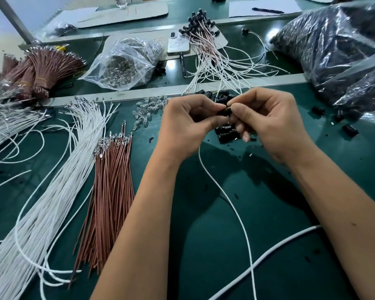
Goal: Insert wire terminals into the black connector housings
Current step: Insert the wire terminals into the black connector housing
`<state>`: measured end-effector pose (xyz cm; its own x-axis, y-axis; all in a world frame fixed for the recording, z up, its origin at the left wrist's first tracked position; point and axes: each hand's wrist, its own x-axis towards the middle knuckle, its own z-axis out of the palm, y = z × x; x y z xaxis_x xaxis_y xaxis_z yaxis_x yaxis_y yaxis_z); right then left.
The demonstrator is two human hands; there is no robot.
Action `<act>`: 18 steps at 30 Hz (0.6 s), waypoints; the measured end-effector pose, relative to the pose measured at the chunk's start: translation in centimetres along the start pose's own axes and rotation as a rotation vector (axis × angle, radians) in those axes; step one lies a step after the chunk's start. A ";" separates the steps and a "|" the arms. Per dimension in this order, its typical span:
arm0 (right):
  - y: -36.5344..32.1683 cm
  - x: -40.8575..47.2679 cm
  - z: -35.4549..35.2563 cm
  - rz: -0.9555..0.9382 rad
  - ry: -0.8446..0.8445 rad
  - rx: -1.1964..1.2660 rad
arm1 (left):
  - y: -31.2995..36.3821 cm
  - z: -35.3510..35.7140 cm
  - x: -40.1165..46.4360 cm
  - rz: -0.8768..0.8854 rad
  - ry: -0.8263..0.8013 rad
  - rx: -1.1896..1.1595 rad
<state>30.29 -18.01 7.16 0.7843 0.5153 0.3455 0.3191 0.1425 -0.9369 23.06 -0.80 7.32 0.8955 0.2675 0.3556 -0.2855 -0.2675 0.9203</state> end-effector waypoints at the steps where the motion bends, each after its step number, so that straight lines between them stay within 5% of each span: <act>1: 0.0 0.0 0.2 0.013 0.004 0.004 | 0.0 -0.1 -0.1 -0.020 -0.002 -0.022; 18: -0.6 0.1 0.5 -0.038 0.068 -0.066 | 0.6 0.0 -0.3 -0.110 -0.017 -0.185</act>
<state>29.95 -17.66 7.70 0.8047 0.4514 0.3856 0.3821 0.1033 -0.9183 22.65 -1.06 7.72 0.9300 0.2697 0.2498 -0.2420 -0.0622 0.9683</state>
